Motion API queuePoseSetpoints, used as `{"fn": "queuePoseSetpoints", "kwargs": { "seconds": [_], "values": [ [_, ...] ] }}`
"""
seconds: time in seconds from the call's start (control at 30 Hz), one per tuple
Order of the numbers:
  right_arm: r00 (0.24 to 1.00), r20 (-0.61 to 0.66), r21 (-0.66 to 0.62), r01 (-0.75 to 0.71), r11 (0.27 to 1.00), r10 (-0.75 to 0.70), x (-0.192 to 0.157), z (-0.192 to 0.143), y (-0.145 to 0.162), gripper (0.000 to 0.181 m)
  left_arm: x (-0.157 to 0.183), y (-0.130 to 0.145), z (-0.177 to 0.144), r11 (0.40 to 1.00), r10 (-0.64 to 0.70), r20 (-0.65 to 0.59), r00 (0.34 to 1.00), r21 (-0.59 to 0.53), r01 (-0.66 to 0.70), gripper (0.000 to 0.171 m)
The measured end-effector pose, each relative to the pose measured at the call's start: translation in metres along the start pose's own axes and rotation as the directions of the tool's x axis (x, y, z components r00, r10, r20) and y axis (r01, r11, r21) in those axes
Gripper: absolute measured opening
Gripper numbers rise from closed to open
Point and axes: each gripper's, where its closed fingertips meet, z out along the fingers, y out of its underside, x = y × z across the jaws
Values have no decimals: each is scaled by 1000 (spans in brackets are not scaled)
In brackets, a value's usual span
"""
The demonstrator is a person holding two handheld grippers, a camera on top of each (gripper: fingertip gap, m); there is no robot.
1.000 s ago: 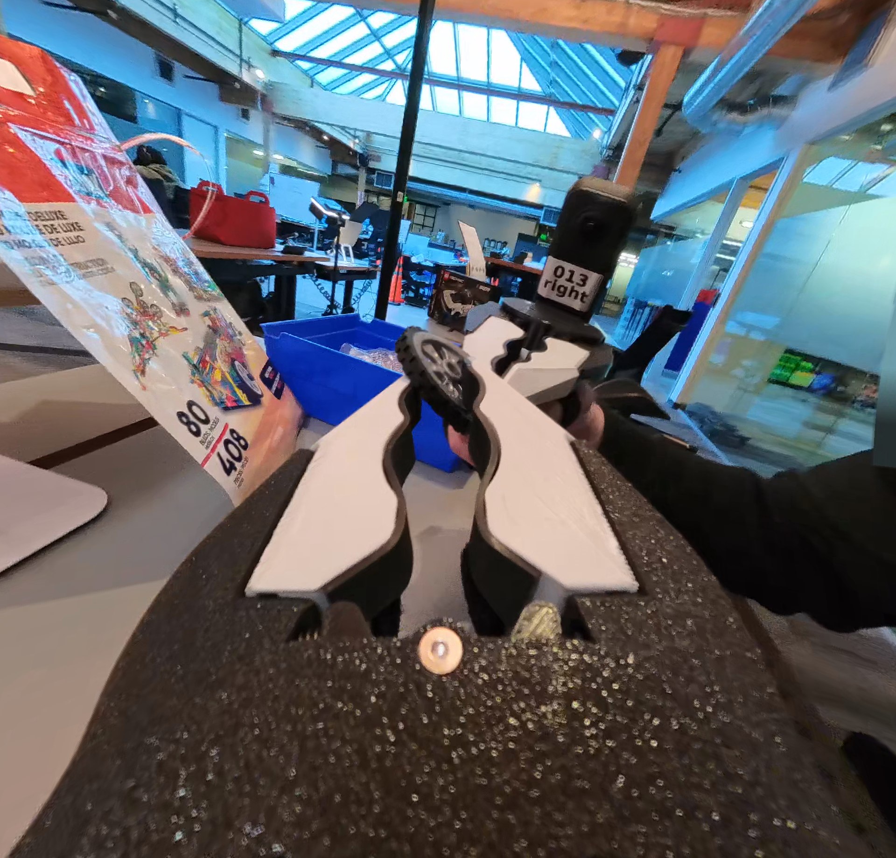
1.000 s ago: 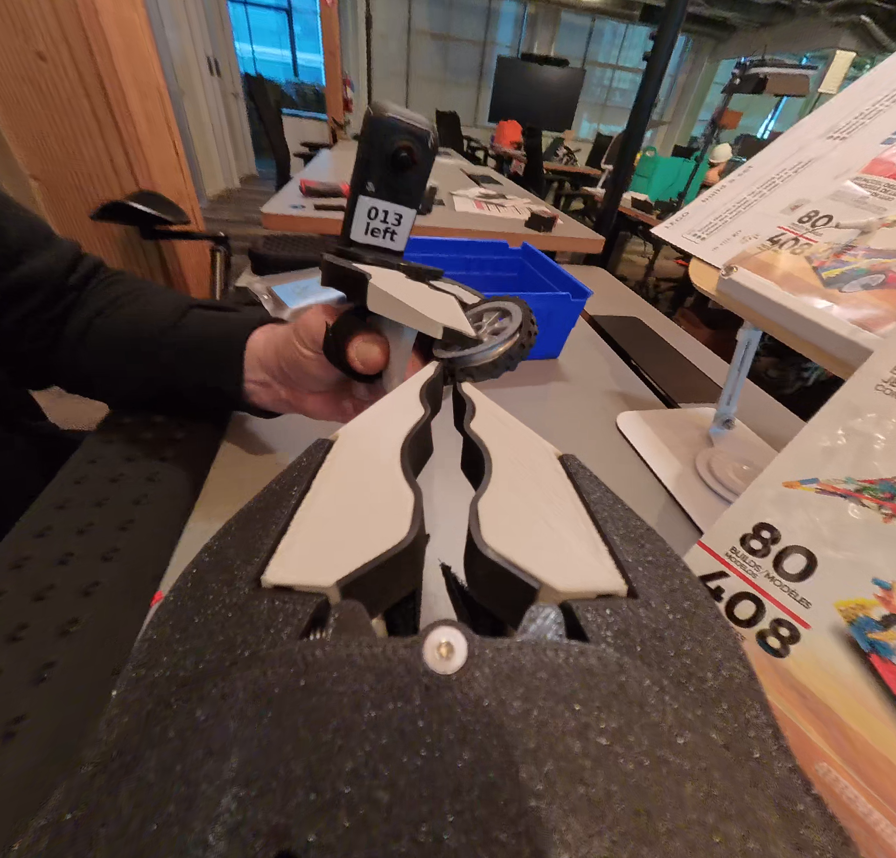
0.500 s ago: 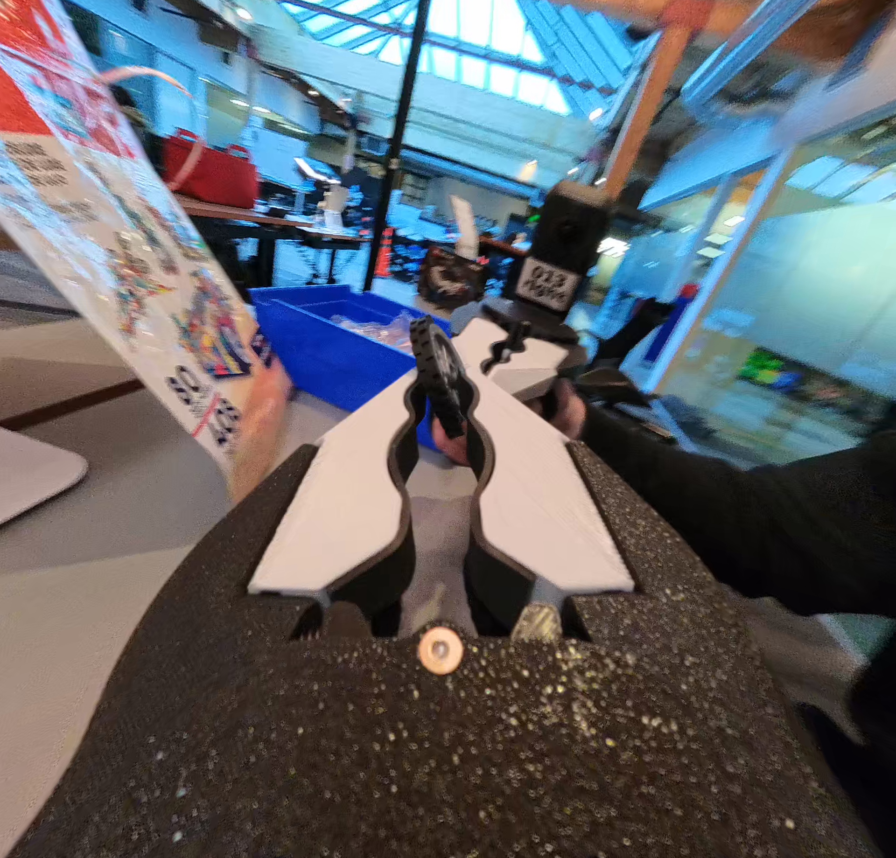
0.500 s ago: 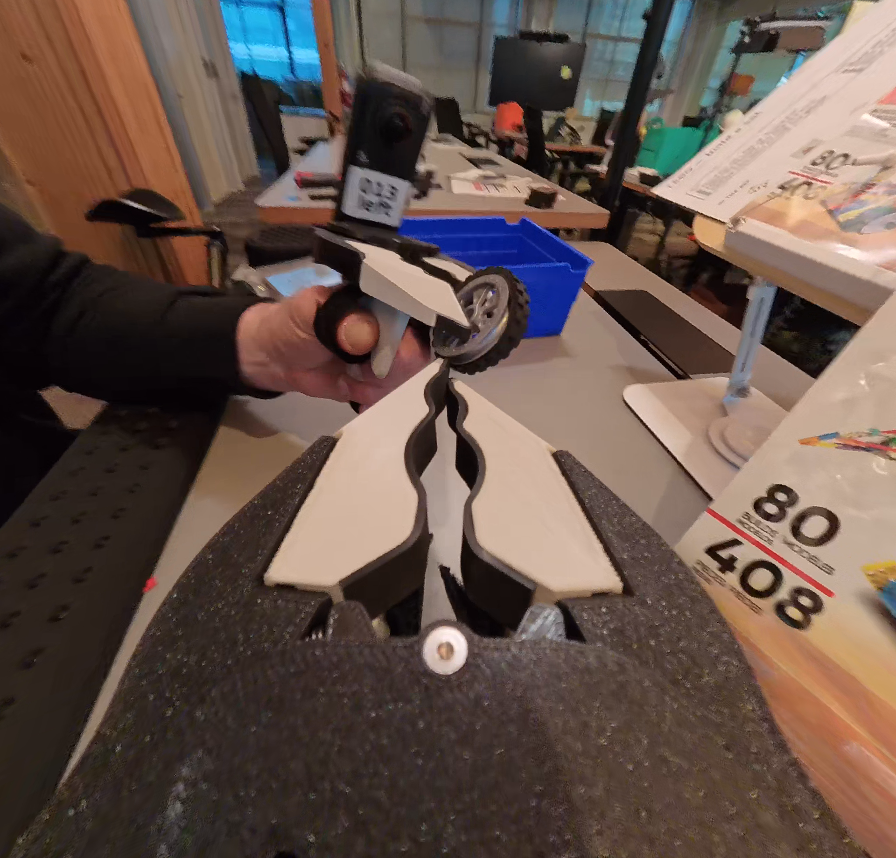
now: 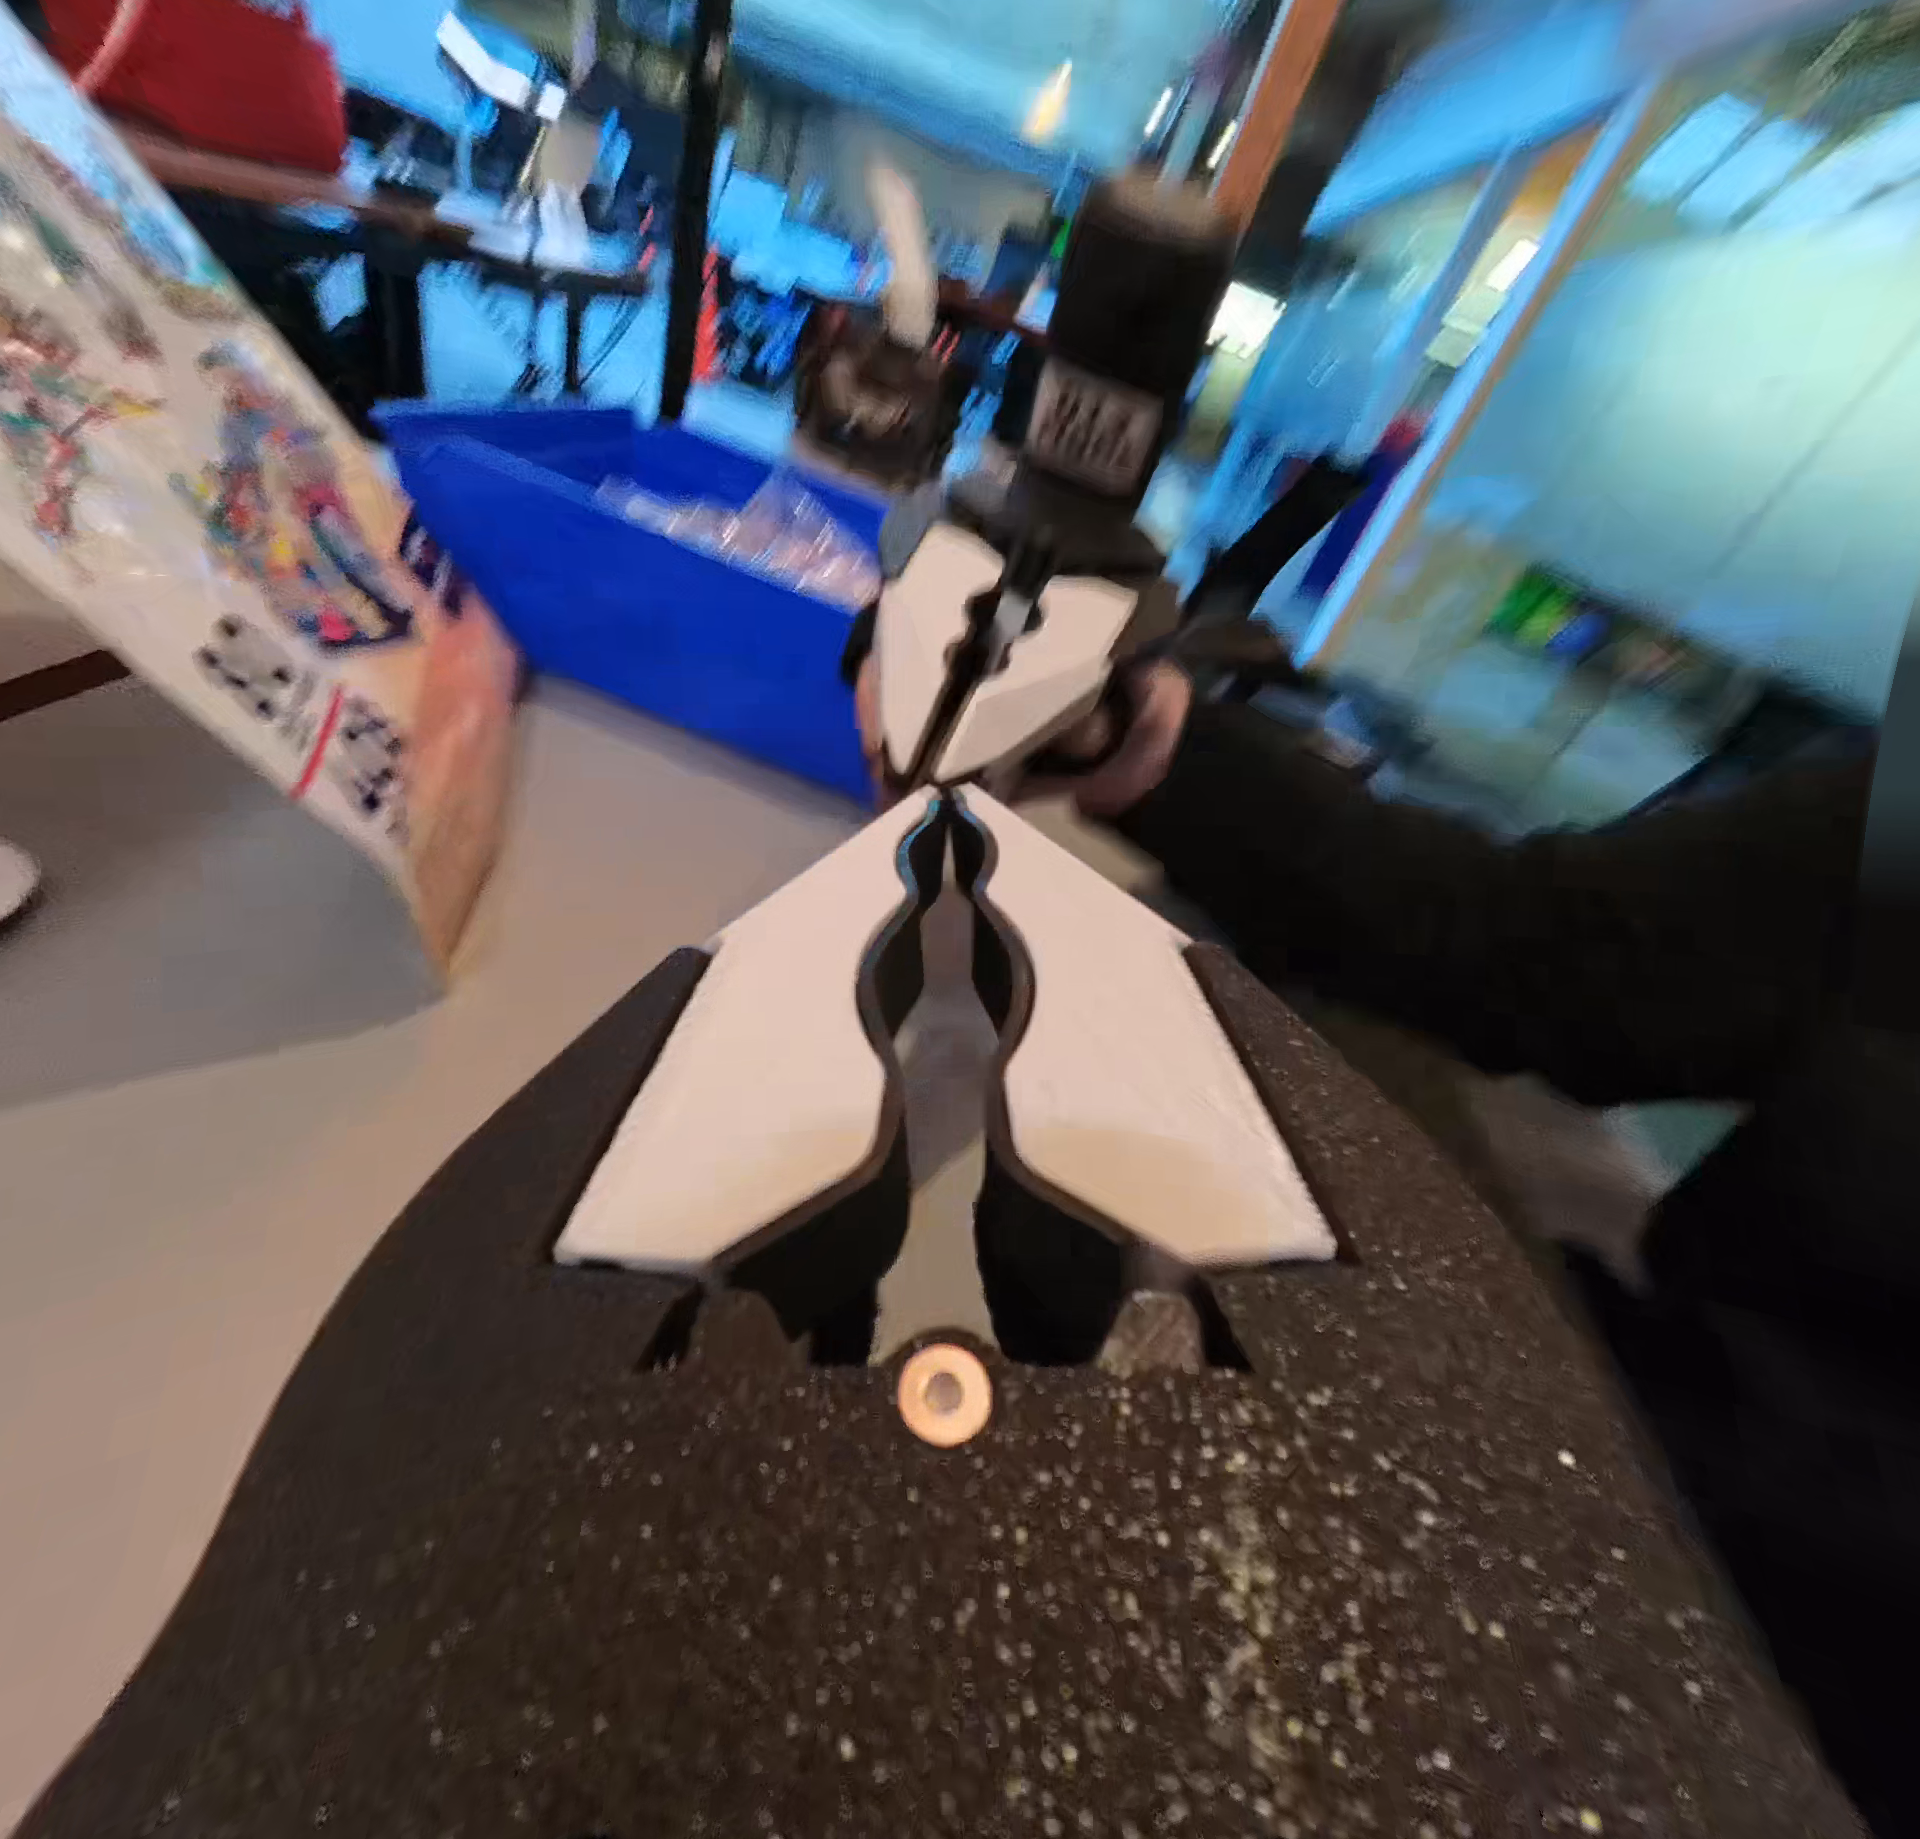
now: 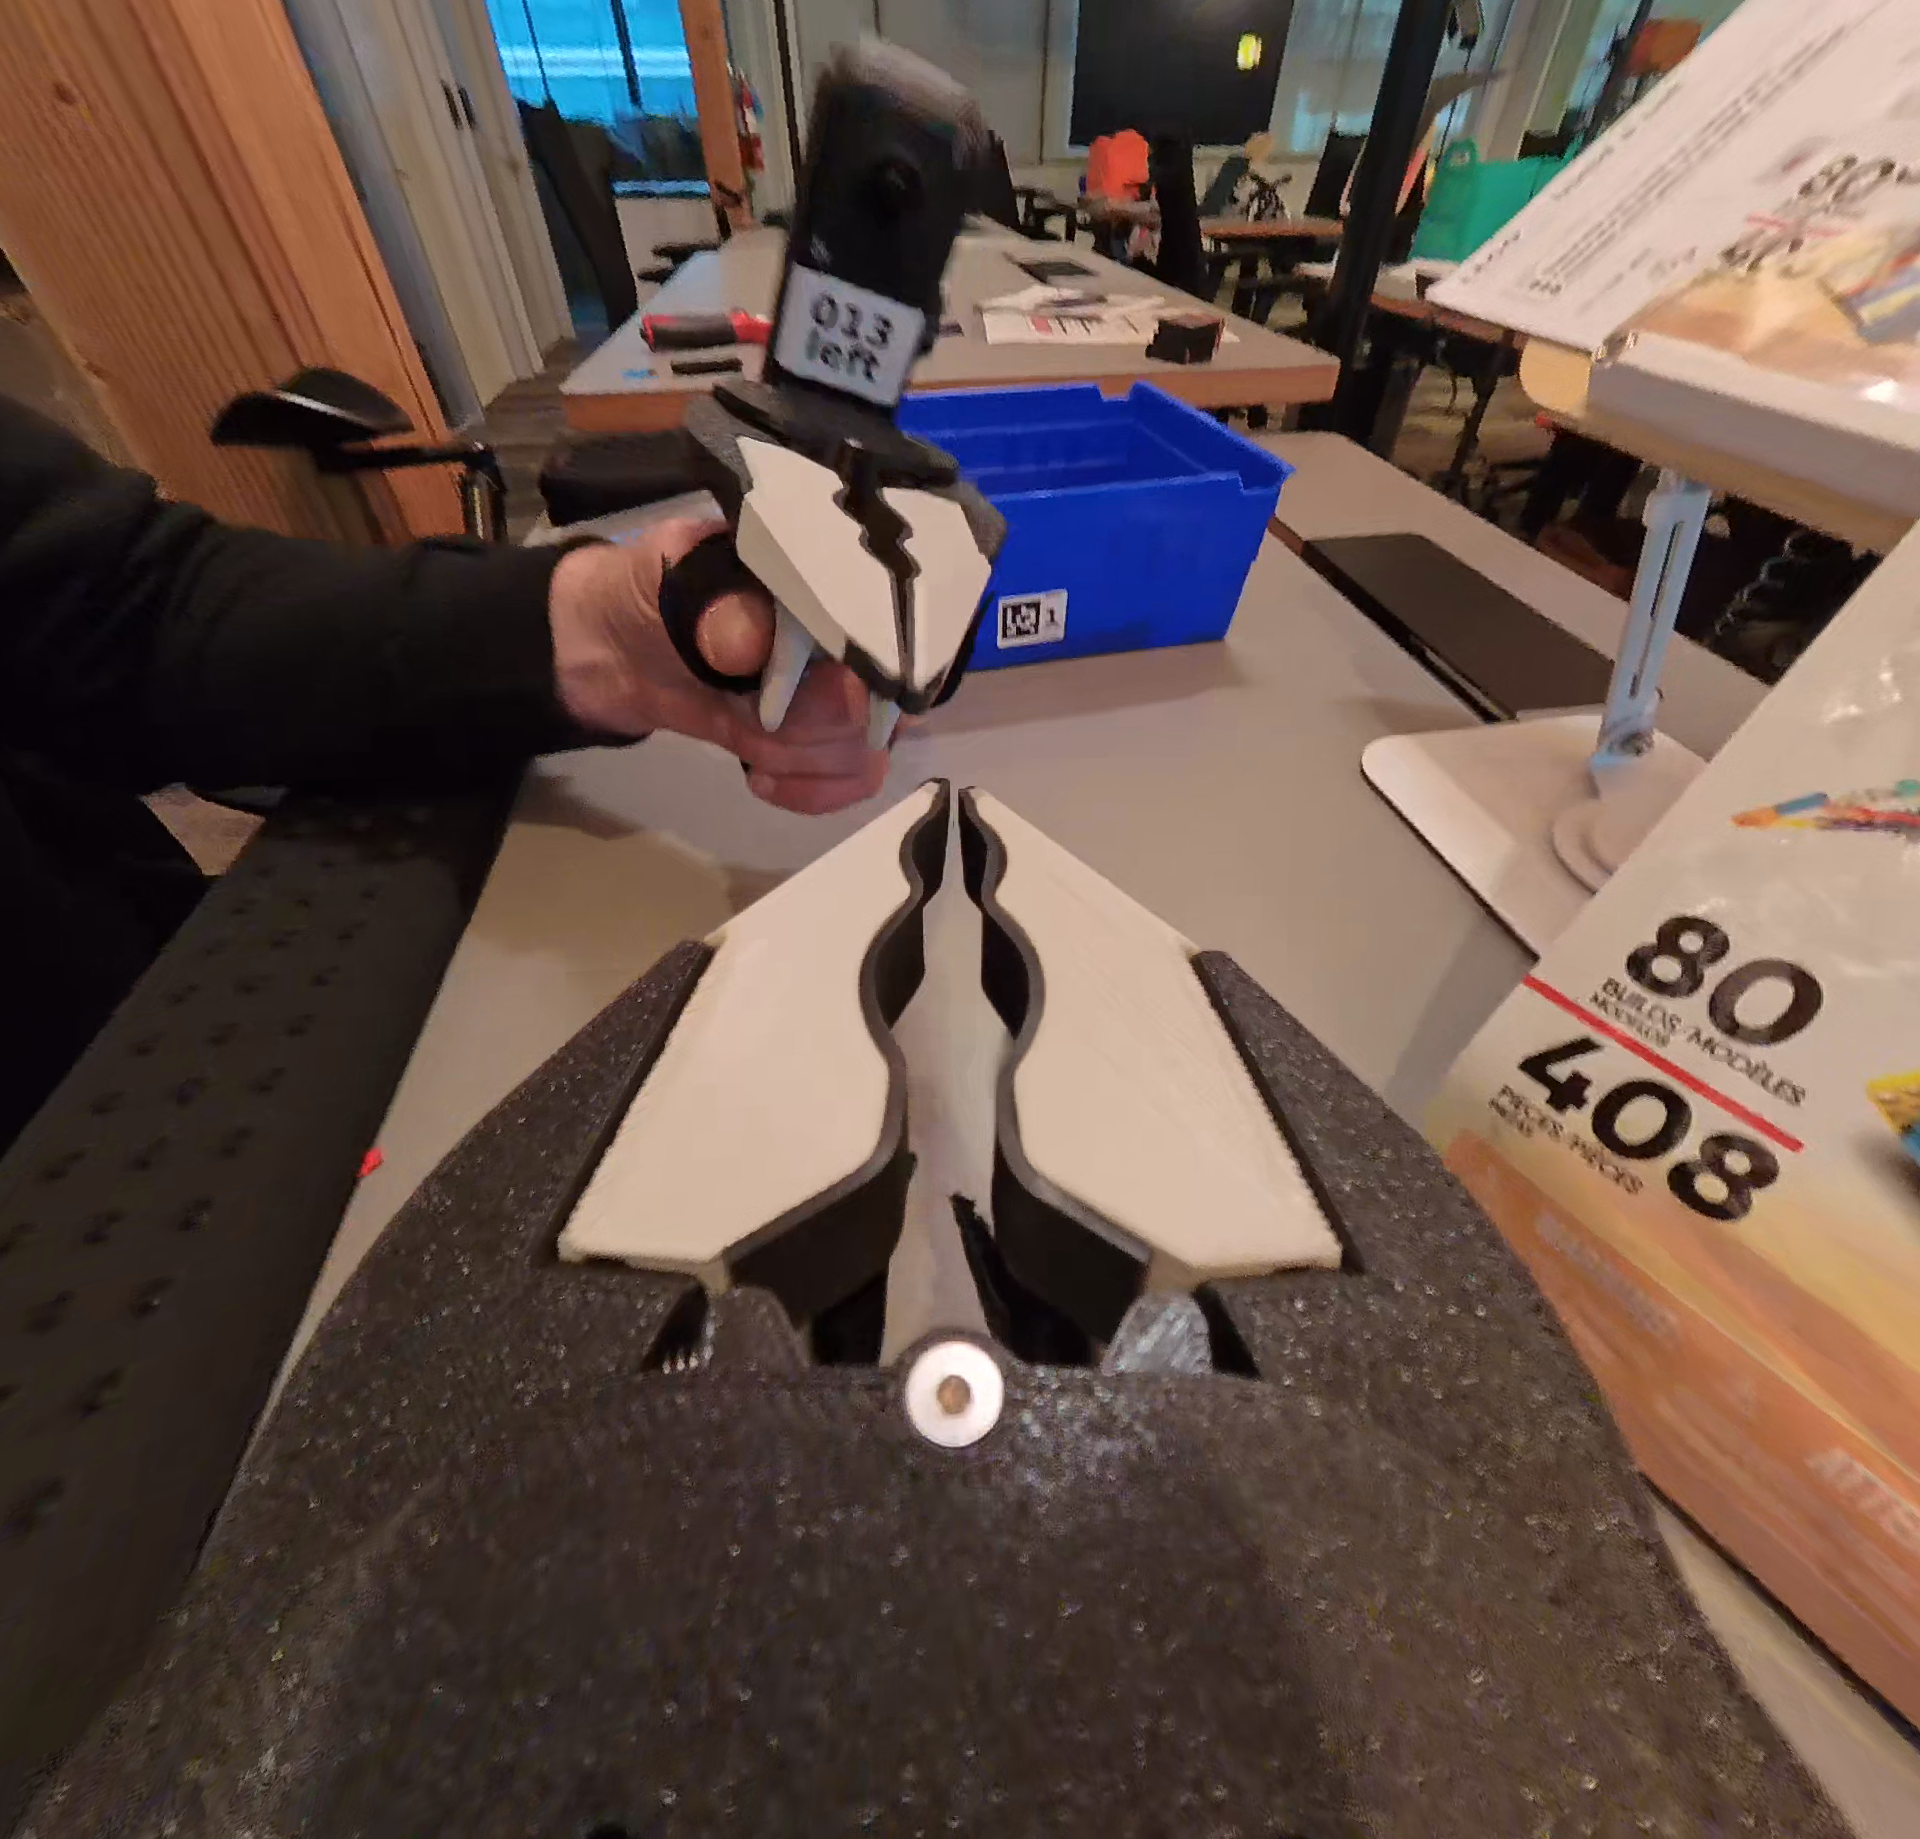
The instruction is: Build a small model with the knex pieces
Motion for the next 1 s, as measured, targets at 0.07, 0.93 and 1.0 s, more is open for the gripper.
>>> {"fn": "queuePoseSetpoints", "kwargs": {
  "seconds": [0.07,0.93,1.0],
  "values": [
    [999,-42,-59,-11,998,9,10,-2,15,5,-12,18,0,983,114,124,986,-155,-95,8],
    [966,-220,-593,-25,805,-133,55,37,134,0,-115,111,14,774,334,332,882,-631,-55,0],
    [969,-206,-604,-18,797,-134,55,38,134,0,-115,113,12,735,384,322,865,-674,-75,0]
  ]
}}
